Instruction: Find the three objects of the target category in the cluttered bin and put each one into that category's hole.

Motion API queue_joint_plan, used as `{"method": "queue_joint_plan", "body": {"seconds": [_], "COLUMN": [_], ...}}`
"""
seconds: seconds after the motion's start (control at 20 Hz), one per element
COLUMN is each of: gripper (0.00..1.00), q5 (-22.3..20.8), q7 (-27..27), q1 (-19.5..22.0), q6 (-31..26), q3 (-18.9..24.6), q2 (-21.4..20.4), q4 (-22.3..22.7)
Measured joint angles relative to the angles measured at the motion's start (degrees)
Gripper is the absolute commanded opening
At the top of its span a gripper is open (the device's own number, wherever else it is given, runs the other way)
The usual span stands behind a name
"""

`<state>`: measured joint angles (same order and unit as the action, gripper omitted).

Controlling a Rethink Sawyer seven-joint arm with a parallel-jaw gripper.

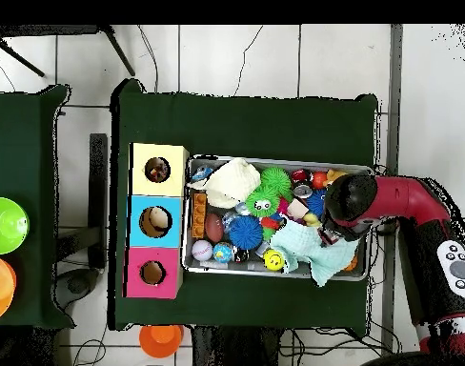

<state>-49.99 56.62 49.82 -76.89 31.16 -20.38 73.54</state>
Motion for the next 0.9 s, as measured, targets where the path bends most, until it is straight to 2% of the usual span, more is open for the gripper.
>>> {"method": "queue_joint_plan", "body": {"seconds": [0.1, 0.15, 0.9], "gripper": [1.00, 0.00, 0.00], "q5": [0.00, -0.07, -0.22], "q7": [0.00, 0.00, 0.00], "q1": [0.00, 0.04, 0.13], "q6": [0.01, 0.12, 1.13], "q3": [0.00, -0.02, -0.02], "q2": [0.00, 0.04, 0.88], "q4": [0.00, 0.03, 0.14]}}
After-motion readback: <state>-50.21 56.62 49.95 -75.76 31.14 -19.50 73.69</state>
